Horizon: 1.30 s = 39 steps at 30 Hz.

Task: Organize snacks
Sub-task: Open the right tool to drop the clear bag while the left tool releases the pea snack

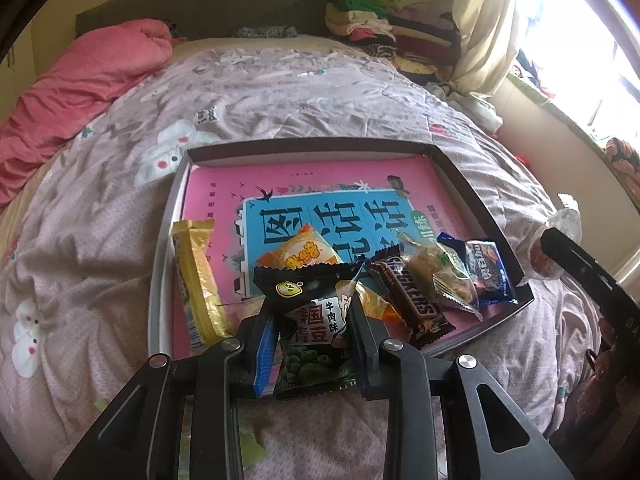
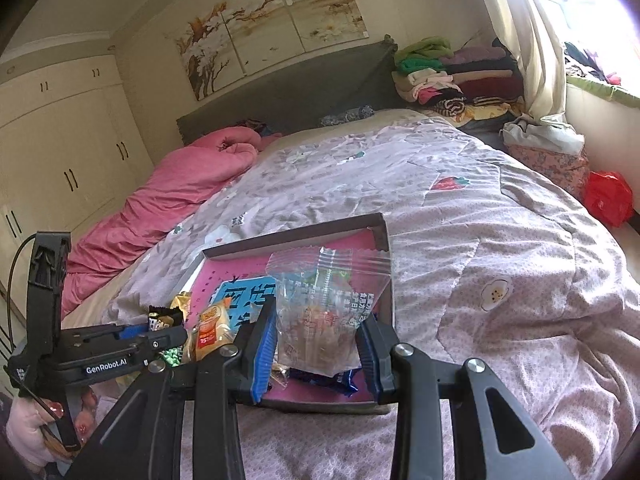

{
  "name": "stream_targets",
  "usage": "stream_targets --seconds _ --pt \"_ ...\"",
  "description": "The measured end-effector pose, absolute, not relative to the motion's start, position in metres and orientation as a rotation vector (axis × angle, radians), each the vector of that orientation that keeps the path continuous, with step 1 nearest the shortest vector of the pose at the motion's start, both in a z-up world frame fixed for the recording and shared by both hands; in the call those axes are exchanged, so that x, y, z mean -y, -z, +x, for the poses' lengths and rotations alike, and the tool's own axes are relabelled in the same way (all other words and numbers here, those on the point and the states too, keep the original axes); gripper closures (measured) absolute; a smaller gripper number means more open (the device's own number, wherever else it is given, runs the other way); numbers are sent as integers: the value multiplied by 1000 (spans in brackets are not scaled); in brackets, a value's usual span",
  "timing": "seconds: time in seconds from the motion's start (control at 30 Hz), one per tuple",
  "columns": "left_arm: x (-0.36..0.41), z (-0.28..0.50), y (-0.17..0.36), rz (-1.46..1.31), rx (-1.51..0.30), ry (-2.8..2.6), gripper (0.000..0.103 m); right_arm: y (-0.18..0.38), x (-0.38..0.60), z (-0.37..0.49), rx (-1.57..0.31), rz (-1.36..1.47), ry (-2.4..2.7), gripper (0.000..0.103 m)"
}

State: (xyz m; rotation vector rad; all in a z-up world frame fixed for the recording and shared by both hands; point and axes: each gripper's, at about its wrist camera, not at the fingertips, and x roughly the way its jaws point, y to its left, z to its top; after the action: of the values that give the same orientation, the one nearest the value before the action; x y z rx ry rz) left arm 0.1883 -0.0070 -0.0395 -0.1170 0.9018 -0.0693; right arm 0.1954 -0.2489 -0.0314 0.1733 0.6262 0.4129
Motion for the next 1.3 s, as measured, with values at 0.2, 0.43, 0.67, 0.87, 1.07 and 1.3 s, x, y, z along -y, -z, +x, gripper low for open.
stream_targets --seconds 0.2,0.43,0.67,0.87,1.07,1.3 --pt "9 192 46 -116 -912 71 71 37 248 201 -647 169 -402 66" --pt "10 193 48 -116 -913 72 71 45 244 205 -678 158 -408 66" --pt "10 195 49 -118 -915 72 71 50 235 206 -698 127 -421 66" --pt "10 195 51 -122 -917 73 71 56 229 208 -717 111 -433 66" --pt "9 194 52 -131 -917 75 70 61 224 209 -740 93 -443 66" --pt "3 193 52 -171 -920 88 57 61 224 208 -746 111 -443 59"
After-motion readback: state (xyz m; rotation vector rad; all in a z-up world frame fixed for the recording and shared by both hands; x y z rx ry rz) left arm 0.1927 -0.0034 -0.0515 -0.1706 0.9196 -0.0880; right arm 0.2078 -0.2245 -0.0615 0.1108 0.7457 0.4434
